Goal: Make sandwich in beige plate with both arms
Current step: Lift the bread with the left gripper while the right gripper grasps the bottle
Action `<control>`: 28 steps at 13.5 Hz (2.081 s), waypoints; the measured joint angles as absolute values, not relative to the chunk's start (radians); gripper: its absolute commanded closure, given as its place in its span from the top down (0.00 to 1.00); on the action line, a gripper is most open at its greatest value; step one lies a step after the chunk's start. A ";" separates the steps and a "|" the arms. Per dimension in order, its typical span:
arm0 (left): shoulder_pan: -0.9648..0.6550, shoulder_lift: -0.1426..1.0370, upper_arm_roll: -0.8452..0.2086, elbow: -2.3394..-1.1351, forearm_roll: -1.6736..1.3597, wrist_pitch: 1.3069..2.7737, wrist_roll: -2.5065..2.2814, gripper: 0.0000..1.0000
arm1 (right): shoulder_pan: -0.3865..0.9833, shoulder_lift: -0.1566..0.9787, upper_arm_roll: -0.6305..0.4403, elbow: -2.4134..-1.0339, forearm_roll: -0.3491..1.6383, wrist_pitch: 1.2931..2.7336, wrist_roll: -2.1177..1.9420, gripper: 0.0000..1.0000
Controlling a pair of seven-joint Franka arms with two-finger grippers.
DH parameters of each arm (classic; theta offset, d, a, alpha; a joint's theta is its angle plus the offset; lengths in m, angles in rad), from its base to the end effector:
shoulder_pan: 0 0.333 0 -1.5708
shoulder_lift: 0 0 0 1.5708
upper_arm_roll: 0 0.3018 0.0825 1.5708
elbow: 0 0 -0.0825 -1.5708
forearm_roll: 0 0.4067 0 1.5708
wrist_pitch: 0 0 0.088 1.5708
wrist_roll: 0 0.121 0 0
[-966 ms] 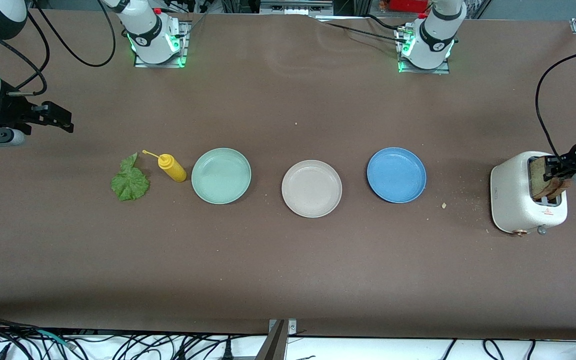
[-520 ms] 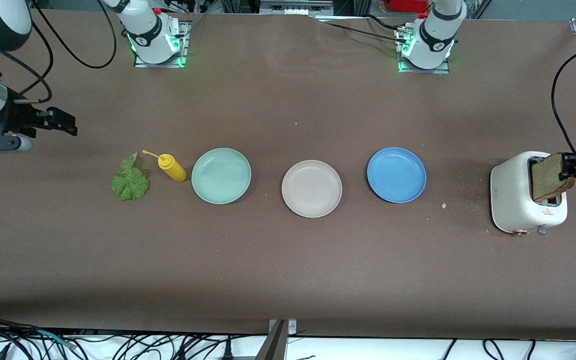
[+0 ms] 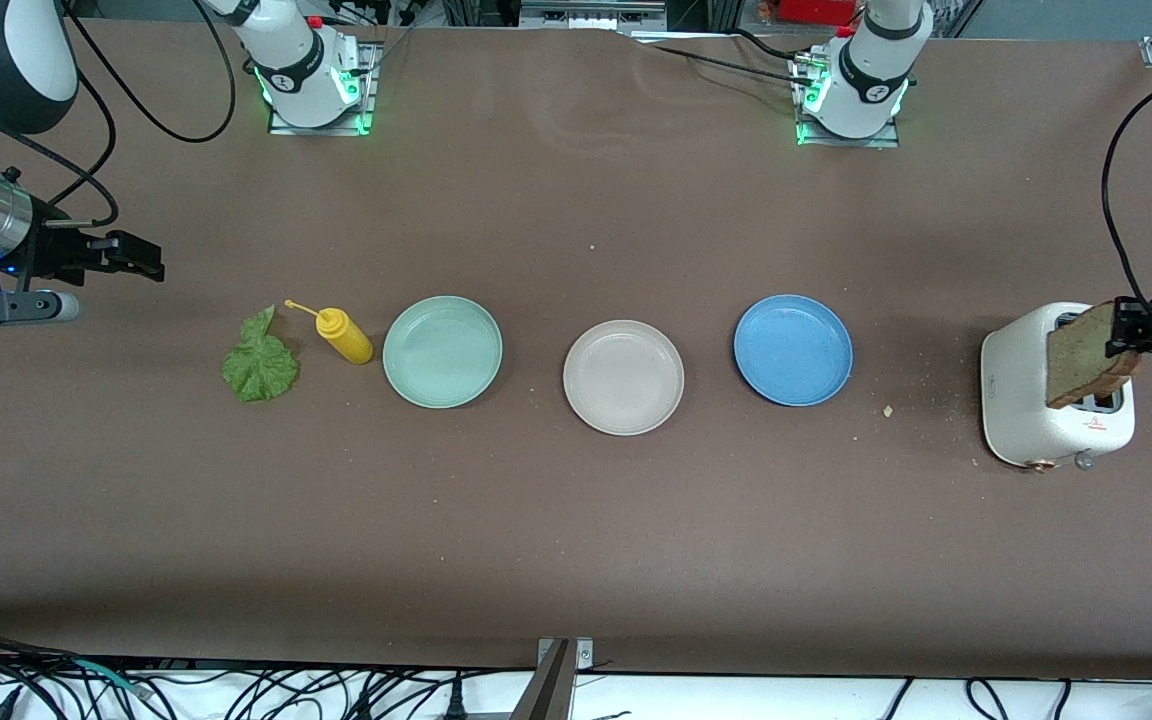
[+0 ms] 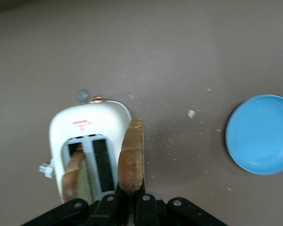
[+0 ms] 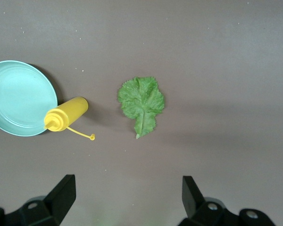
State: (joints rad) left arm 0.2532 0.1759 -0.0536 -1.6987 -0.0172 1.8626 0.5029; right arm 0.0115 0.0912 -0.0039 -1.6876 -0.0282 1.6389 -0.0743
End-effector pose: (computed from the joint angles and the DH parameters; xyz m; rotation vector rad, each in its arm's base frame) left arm 0.6207 0.1256 0.4509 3.0789 -0.4614 -0.0034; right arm 0.5949 0.0014 0.4907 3.1074 0.1334 -0.2193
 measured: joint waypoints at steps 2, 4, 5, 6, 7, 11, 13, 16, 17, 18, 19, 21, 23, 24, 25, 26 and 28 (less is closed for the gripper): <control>0.186 0.177 -0.055 -1.686 -0.061 1.801 0.497 0.00 | 0.010 0.092 -0.017 -1.704 -0.026 1.660 -0.148 1.00; 0.133 0.187 -0.056 -1.685 -0.153 1.764 0.495 0.00 | 0.009 0.087 -0.053 -1.754 0.024 1.735 -0.308 1.00; 0.114 0.199 -0.056 -1.686 -0.221 1.750 0.495 0.00 | 0.007 0.084 -0.079 -1.788 0.077 1.772 -0.411 1.00; 0.096 0.218 -0.055 -1.686 -0.297 1.738 0.492 0.00 | 0.004 0.082 -0.103 -1.826 0.127 1.806 -0.517 1.00; 0.078 0.242 -0.055 -1.686 -0.367 1.728 0.479 0.00 | 0.002 0.080 -0.124 -1.866 0.172 1.838 -0.621 1.00; -0.021 0.344 -0.056 -1.679 -0.555 1.726 0.390 0.00 | 0.000 0.071 -0.171 -2.012 0.352 1.934 -0.982 1.00; -0.073 0.387 -0.056 -1.653 -0.634 1.726 0.326 0.00 | 0.000 0.071 -0.188 -2.096 0.483 1.987 -1.201 1.00; -0.154 0.456 -0.057 -1.620 -0.736 1.728 0.264 0.00 | 0.000 0.090 -0.206 -2.198 0.647 2.030 -1.491 1.00; -0.175 0.481 -0.056 -1.608 -0.761 1.729 0.257 0.00 | 0.000 0.108 -0.211 -2.208 0.689 2.031 -1.570 1.00; -0.190 0.507 -0.056 -1.596 -0.790 1.733 0.255 0.00 | 0.000 0.130 -0.215 -2.213 0.737 2.031 -1.660 1.00; -0.201 0.535 -0.056 -1.586 -0.819 1.747 0.256 0.00 | 0.000 0.157 -0.215 -2.215 0.785 2.029 -1.755 1.00; -0.230 0.588 -0.056 -1.566 -0.855 1.793 0.258 0.00 | -0.004 0.232 -0.216 -2.218 0.913 2.001 -1.960 1.00; -0.279 0.639 -0.057 -1.547 -0.901 1.871 0.258 0.00 | -0.030 0.330 -0.218 -2.214 1.040 1.941 -2.168 1.00; -0.305 0.664 -0.057 -1.541 -0.929 1.916 0.258 0.00 | -0.044 0.382 -0.219 -2.204 1.077 1.904 -2.246 1.00; -0.326 0.682 -0.057 -1.537 -0.954 1.952 0.258 0.00 | -0.059 0.430 -0.220 -2.188 1.099 1.867 -2.307 1.00; -0.342 0.697 -0.057 -1.535 -0.980 1.979 0.258 0.00 | -0.072 0.479 -0.221 -2.164 1.122 1.820 -2.362 1.00; -0.354 0.714 -0.056 -1.532 -1.008 2.003 0.258 0.00 | -0.085 0.556 -0.221 -2.122 1.165 1.738 -2.442 1.00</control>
